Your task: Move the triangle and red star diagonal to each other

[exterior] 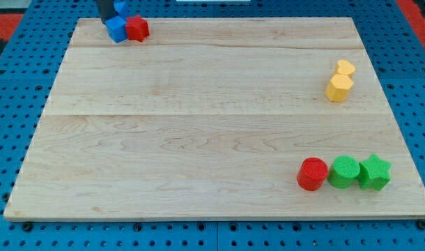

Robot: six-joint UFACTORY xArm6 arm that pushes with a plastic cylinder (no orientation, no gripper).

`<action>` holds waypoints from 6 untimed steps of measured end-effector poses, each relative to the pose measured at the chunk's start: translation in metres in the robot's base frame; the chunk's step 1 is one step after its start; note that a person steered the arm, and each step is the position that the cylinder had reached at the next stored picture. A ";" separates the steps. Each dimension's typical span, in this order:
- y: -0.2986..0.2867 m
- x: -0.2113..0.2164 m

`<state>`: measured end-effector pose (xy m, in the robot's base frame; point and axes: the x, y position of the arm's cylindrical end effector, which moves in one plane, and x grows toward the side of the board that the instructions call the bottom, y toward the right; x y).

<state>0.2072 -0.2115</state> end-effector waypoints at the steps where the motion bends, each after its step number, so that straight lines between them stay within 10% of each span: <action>1: 0.000 0.025; 4: -0.034 -0.016; 6: 0.155 0.023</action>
